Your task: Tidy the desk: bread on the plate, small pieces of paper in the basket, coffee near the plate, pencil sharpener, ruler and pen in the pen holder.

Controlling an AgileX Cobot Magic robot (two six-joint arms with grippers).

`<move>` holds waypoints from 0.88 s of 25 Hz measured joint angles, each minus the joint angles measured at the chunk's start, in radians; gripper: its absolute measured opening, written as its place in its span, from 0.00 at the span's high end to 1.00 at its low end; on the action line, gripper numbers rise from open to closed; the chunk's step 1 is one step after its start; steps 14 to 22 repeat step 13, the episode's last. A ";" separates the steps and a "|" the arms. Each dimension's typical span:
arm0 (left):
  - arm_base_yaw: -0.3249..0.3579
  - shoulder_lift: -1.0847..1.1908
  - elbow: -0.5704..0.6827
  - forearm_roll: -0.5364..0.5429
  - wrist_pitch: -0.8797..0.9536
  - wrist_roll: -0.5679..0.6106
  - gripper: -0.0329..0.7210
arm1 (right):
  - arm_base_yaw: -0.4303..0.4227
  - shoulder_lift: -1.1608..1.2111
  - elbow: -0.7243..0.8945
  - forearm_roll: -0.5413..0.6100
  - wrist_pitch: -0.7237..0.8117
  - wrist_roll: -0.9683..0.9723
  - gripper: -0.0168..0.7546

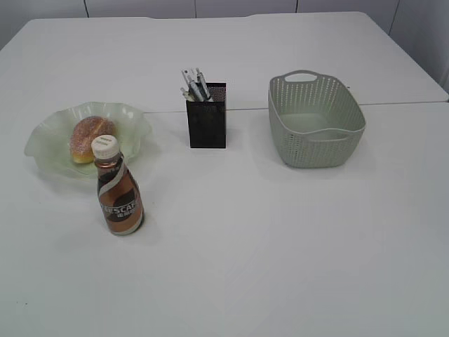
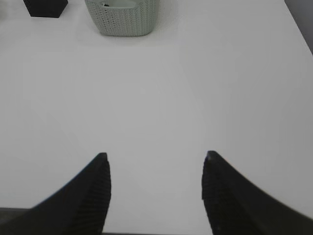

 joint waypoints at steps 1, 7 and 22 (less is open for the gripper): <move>0.000 0.000 0.000 0.000 0.000 0.000 0.35 | 0.000 0.000 0.000 0.000 0.000 0.000 0.41; 0.000 0.000 0.000 0.000 0.000 0.000 0.36 | 0.000 0.000 0.000 0.000 0.000 0.000 0.41; 0.000 0.000 0.000 0.000 0.000 0.000 0.37 | 0.000 0.000 0.000 0.000 0.000 0.000 0.41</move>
